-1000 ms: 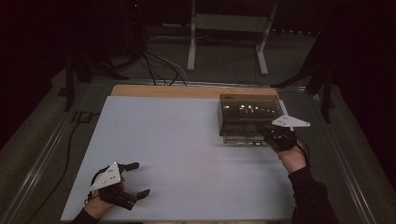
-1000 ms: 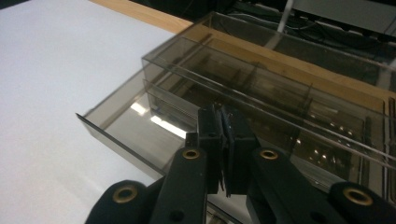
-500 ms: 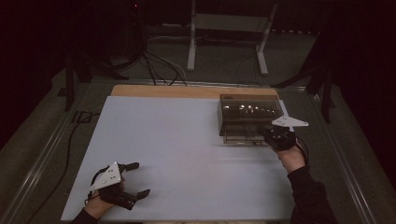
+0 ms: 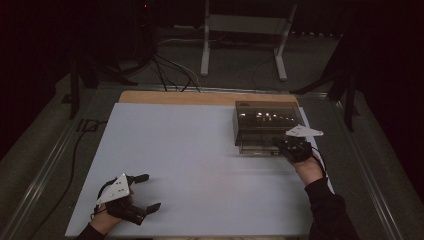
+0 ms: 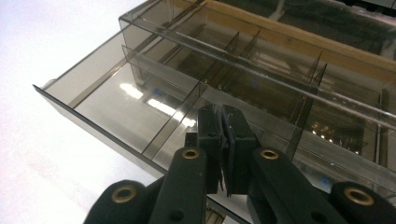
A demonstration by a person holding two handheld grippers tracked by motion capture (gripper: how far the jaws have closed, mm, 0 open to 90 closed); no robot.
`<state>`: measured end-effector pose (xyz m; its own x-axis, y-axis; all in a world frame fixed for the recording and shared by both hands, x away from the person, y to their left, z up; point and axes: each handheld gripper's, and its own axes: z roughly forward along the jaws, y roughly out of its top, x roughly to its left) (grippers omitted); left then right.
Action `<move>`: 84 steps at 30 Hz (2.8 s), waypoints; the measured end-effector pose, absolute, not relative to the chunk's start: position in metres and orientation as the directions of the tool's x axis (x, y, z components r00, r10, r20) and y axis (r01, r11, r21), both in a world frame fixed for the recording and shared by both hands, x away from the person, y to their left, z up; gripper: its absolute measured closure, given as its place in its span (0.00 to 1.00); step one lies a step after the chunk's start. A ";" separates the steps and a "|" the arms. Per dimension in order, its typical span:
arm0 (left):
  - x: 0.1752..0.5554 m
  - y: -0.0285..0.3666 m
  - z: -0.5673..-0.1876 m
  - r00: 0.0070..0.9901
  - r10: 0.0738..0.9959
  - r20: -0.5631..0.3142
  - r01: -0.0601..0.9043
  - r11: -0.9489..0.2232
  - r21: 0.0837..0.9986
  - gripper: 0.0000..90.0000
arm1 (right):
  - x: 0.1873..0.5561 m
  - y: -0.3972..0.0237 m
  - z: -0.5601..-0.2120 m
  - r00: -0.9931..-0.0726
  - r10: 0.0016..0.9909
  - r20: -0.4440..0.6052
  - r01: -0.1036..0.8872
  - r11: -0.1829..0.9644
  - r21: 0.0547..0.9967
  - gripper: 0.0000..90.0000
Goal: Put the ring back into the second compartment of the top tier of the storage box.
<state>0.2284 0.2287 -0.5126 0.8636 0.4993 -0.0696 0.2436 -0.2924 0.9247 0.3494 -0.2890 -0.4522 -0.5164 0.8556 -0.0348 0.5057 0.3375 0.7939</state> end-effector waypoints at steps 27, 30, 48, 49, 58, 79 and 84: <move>0.228 0.229 -0.512 0.864 0.498 -0.070 0.241 -0.287 0.927 0.01 | 0.354 -0.284 -0.442 -0.457 0.889 0.020 0.532 0.255 0.807 0.63; 0.228 0.229 -0.512 0.864 0.498 -0.072 0.242 -0.286 0.927 0.01 | 0.352 -0.282 -0.438 -0.467 0.884 0.026 0.527 0.254 0.811 0.59; 0.231 0.227 -0.512 0.864 0.497 -0.079 0.247 -0.282 0.927 0.01 | 0.349 -0.255 -0.416 -0.573 0.816 0.074 0.477 0.258 0.840 0.06; 0.231 0.227 -0.512 0.865 0.496 -0.080 0.247 -0.281 0.927 0.01 | 0.349 -0.253 -0.415 -0.577 0.813 0.072 0.471 0.260 0.843 0.03; 0.232 0.227 -0.513 0.861 0.502 -0.084 0.253 -0.278 0.927 0.01 | 0.347 -0.244 -0.411 -0.635 0.768 0.078 0.458 0.293 0.839 0.00; 0.231 0.228 -0.513 0.862 0.501 -0.079 0.248 -0.282 0.927 0.01 | 0.334 -0.225 -0.405 -0.705 0.705 0.078 0.386 0.289 0.876 0.00; 0.230 0.229 -0.513 0.862 0.501 -0.078 0.248 -0.280 0.927 0.01 | 0.330 -0.221 -0.407 -0.734 0.674 0.082 0.373 0.300 0.878 0.00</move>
